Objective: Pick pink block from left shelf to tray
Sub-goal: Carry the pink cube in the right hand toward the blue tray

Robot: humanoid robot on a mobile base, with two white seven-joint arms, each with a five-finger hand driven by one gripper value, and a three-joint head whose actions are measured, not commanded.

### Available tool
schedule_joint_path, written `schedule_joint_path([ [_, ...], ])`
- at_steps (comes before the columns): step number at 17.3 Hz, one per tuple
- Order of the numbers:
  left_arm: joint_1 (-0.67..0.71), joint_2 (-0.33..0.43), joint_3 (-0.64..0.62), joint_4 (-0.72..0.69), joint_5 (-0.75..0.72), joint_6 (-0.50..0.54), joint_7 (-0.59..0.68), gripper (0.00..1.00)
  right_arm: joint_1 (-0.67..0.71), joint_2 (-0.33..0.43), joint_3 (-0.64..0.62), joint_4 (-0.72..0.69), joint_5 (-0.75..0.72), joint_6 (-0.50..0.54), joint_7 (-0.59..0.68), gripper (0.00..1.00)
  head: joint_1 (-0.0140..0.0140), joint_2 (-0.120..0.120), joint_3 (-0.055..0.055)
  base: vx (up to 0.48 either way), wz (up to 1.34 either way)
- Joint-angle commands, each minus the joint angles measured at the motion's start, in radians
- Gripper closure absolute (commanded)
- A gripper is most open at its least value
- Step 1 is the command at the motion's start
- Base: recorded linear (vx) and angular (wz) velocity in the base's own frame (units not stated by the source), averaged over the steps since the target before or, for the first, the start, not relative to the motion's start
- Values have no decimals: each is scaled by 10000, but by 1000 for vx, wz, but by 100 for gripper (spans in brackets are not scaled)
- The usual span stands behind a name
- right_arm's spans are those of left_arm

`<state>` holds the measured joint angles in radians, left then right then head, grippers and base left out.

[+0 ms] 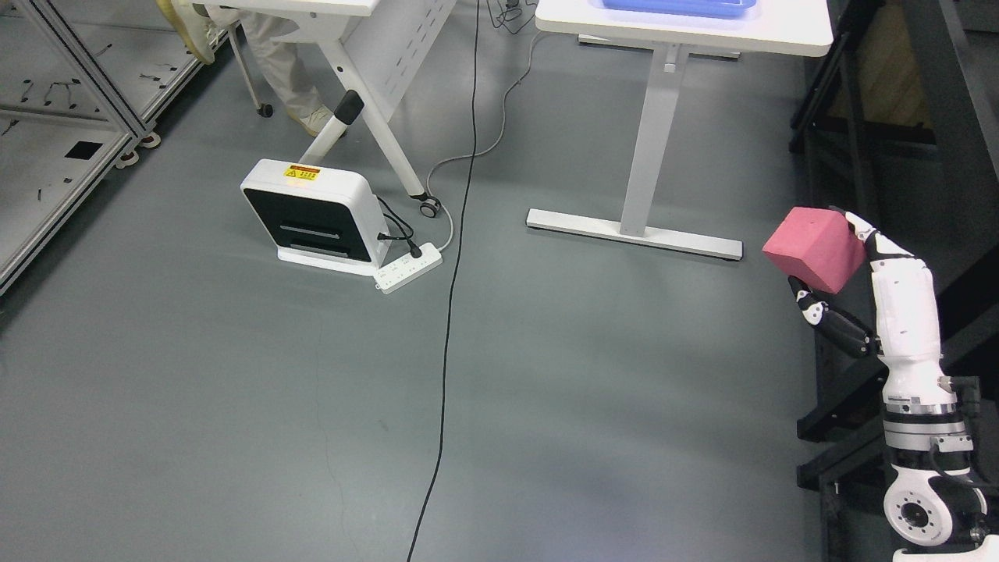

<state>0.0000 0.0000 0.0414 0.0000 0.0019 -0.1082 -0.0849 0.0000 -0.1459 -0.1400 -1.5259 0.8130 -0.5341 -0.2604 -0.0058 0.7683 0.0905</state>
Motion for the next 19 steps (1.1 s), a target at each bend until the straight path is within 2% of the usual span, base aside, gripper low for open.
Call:
schedule_joint_path([
  [1,-322,175,0,-175,-34,-7,6,0,-16,2,5,-19,0,-12,-3,97,0,0,0,87,259],
  [8,-322,175,0,-175,-19,-7,6,0,0,17,5,-19,0,-12,-3,97,0,0,0,178,221],
  [19,-322,175,0,-175,-19,-7,6,0,30,17,81,-4,0,-74,12,97,0,0,0,311,-108],
])
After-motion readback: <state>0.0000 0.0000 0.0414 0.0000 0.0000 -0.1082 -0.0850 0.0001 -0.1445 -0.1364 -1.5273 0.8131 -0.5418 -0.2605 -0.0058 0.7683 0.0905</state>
